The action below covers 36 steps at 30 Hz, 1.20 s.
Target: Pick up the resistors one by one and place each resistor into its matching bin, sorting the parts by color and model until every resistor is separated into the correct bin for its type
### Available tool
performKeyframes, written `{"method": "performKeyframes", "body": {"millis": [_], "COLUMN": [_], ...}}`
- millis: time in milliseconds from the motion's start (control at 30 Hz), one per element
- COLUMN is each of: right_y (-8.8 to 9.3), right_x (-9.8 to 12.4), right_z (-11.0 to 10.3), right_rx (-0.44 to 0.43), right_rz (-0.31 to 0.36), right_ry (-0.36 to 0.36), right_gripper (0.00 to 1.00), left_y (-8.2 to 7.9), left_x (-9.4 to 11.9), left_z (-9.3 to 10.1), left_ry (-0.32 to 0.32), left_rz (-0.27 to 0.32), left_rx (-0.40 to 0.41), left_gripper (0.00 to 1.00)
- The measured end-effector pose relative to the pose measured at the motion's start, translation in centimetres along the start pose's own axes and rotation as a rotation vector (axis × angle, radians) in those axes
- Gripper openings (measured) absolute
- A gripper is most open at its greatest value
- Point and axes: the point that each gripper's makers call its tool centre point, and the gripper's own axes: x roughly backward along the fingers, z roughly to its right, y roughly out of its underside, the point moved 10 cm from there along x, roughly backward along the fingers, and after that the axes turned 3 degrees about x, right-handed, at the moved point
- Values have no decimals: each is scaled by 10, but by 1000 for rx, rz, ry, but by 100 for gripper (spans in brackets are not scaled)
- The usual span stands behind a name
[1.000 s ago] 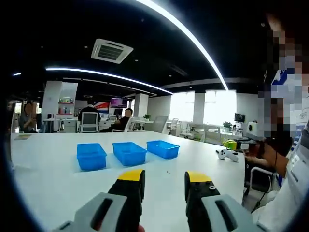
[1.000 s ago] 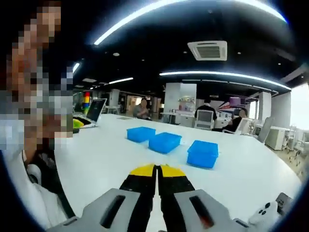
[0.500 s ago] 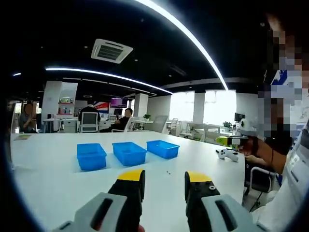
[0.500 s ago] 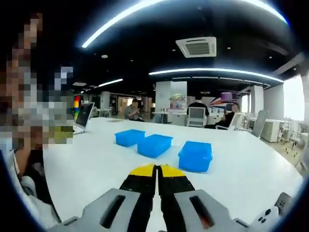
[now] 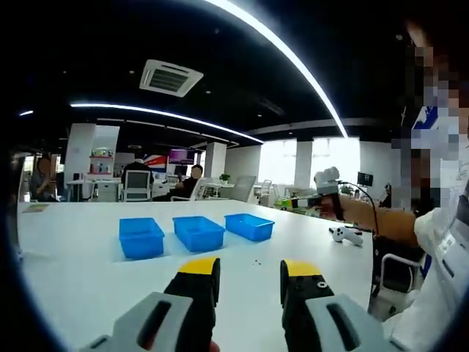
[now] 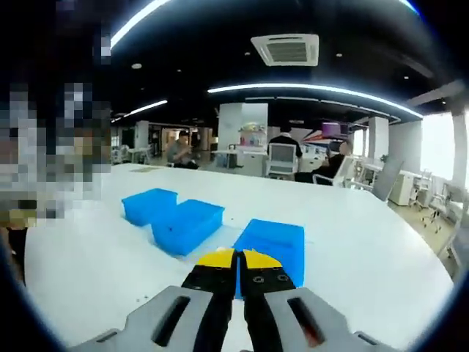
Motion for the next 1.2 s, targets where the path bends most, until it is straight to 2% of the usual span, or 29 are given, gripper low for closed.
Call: {"method": "performKeyframes", "body": {"millis": [133, 233, 400, 500, 533, 633, 667, 700, 767, 1100, 1167, 1200], "right_y": [-1, 6, 14, 15, 15, 13, 13, 12, 10, 0, -2, -4], "right_x": [-35, -57, -71, -71, -71, -68, -66, -65, -61, -43, -35, -29], "right_z": [11, 19, 24, 22, 22, 18, 17, 16, 14, -9, -17, -22], "right_rx": [-13, -36, -51, -15, -5, -15, -16, -10, 9, 8, -10, -50], "right_rz": [-15, -35, -56, -60, -63, -51, -43, -40, -34, 23, 44, 66], "right_ry": [29, 55, 74, 84, 82, 70, 66, 68, 67, 8, -14, -42], "right_gripper": [5, 5, 5, 5, 8, 56, 64, 64, 57, 52, 51, 50], "left_y": [1, 2, 2, 2, 2, 1, 1, 1, 1, 0, 0, 0], "left_x": [0, 0, 1, 1, 1, 1, 1, 1, 1, 1, 2, 2], "left_z": [-1, -1, -1, -1, -1, 0, 0, 1, 1, 3, 3, 2], "left_ry": [-3, -3, -5, -4, -4, -2, -3, -3, -3, 0, -1, -2], "left_rz": [2, 3, 6, 6, 6, 8, 8, 9, 8, 9, 9, 9], "left_rx": [1, 2, 2, 2, 2, 1, 1, 1, 0, -3, -4, -4], "left_gripper": [35, 35, 35, 35, 35, 35, 35, 35, 35, 35, 35, 35]}}
